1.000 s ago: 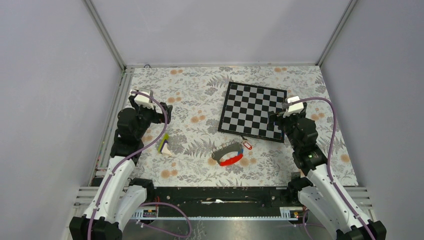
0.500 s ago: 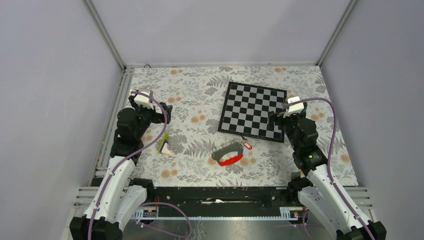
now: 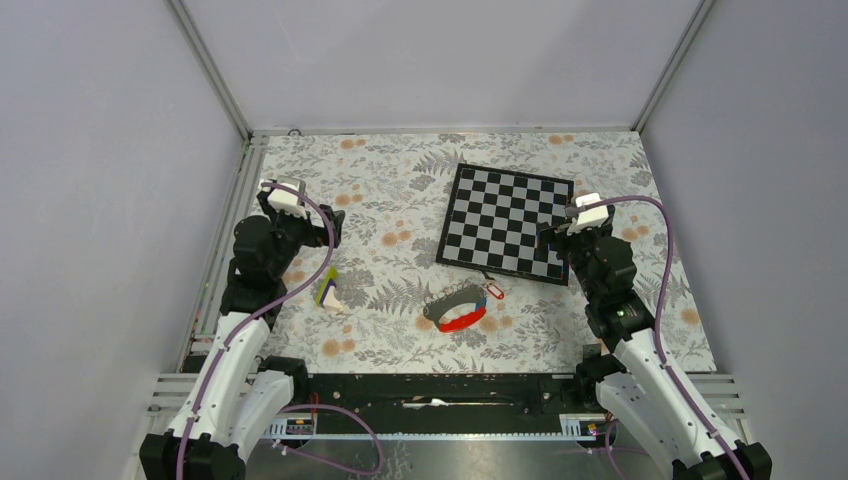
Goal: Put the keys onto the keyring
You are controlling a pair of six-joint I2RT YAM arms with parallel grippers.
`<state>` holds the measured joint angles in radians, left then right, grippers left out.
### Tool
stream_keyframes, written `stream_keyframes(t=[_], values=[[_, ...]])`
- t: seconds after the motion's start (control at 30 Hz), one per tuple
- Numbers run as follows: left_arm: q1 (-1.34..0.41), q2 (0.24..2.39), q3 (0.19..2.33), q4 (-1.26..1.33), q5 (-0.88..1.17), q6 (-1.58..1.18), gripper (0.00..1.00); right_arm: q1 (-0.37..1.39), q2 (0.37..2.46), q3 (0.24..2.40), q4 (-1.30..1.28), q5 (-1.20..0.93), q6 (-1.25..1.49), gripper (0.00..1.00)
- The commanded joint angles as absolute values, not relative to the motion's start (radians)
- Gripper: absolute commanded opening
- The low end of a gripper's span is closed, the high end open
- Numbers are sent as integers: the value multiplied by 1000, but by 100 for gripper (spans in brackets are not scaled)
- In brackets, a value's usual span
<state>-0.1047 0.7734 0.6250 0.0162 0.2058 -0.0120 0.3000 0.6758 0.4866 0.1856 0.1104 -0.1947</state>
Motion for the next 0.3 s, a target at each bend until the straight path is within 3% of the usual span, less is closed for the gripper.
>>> stream_keyframes(t=[0.0,0.27], values=[[-96,767,633,49,224,-15,99,294,663,483,243,106,-207,100],[-92,766,631,48,227,-15,99,293,662,487,241,104,-208,100]])
